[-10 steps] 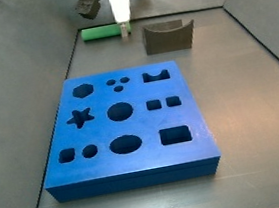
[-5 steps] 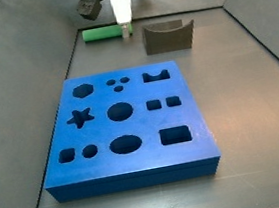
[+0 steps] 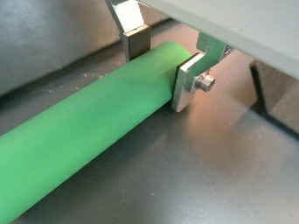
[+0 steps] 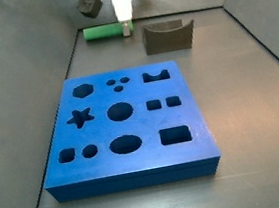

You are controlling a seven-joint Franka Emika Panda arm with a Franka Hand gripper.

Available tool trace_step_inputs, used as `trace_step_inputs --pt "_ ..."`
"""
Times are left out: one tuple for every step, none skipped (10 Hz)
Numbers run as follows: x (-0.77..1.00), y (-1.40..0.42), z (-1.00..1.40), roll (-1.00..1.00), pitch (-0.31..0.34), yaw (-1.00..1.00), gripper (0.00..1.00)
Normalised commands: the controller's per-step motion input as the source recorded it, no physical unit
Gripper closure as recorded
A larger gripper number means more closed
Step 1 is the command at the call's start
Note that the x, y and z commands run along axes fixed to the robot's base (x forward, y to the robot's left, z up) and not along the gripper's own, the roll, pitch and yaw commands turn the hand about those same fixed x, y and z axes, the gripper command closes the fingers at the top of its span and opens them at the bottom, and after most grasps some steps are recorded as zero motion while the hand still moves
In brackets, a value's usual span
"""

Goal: Pick up the oval object. Move up. Place the oval object on the fixture. Regrasp the oval object. Move to above the board. Insert the oval object.
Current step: Move up, then place the oval object on the fixture.

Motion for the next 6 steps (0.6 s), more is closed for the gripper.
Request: trace_step_inputs --pt "-0.1 0.0 0.71 0.0 0.047 0.02 1.0" --pt "-0.06 0.0 0.59 0.01 0.05 0.01 1.0" --pt "-0.03 0.0 0.39 0.02 0.068 0.0 1.0" --pt "-0.03 0.0 0.24 0.04 0.083 -0.01 1.0" --pt "0.0 0.0 1.0 0.0 0.0 0.0 1.0" --pt "0.01 0.0 1.0 0.02 -0.003 0.0 1.0"
